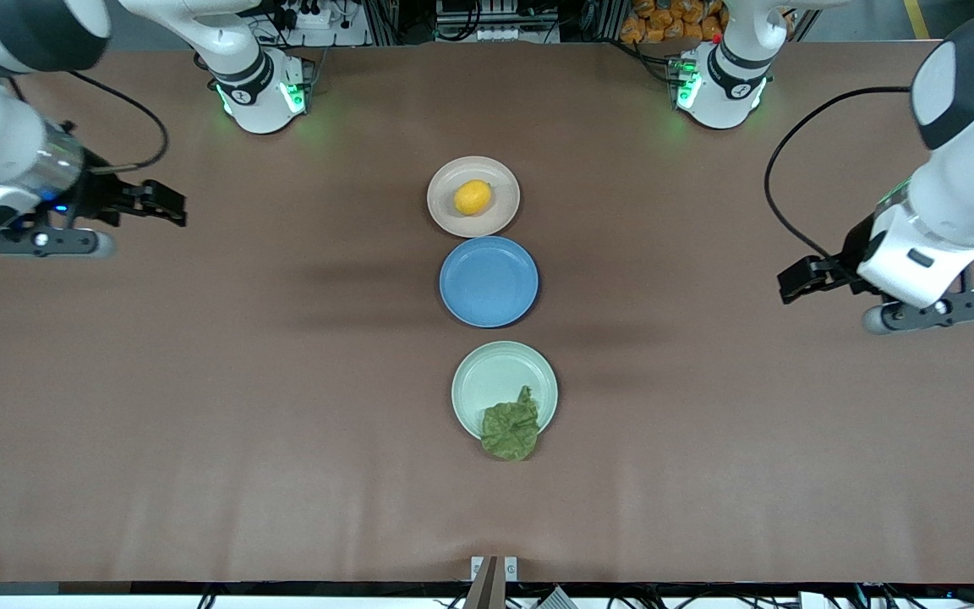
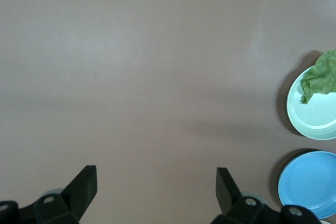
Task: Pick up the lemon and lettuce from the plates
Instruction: 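Move the right gripper to the lemon while the left gripper reaches the lettuce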
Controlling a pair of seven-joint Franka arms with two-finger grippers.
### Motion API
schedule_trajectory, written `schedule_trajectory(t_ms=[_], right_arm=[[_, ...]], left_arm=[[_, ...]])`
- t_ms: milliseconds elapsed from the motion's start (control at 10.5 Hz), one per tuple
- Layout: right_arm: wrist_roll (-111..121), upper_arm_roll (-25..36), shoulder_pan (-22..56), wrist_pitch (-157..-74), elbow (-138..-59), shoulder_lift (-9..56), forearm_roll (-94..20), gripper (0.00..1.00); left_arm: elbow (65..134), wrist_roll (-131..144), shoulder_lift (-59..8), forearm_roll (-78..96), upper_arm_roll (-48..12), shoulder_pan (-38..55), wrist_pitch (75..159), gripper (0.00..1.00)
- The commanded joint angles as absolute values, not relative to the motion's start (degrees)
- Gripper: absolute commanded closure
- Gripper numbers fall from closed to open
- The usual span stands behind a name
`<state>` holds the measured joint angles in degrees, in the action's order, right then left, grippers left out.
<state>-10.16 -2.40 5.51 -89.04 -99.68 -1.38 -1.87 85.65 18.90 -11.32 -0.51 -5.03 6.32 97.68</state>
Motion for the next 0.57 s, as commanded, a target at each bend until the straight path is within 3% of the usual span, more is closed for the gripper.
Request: schedule_trajectory(t_ms=[0, 478], right_arm=[[-21.9, -2.4, 10.1, -89.6, -104.3, -2.2, -2.9, 0.0], [-37.1, -2.4, 18.6, -93.1, -111.3, -2.3, -7.8, 0.0]], left_arm=[[85.1, 18.6, -15.3, -2.2, -5.2, 9.2, 100.2, 0.0], [87.1, 24.2, -22.6, -1.8, -5.4, 14.3, 112.1, 0.0]])
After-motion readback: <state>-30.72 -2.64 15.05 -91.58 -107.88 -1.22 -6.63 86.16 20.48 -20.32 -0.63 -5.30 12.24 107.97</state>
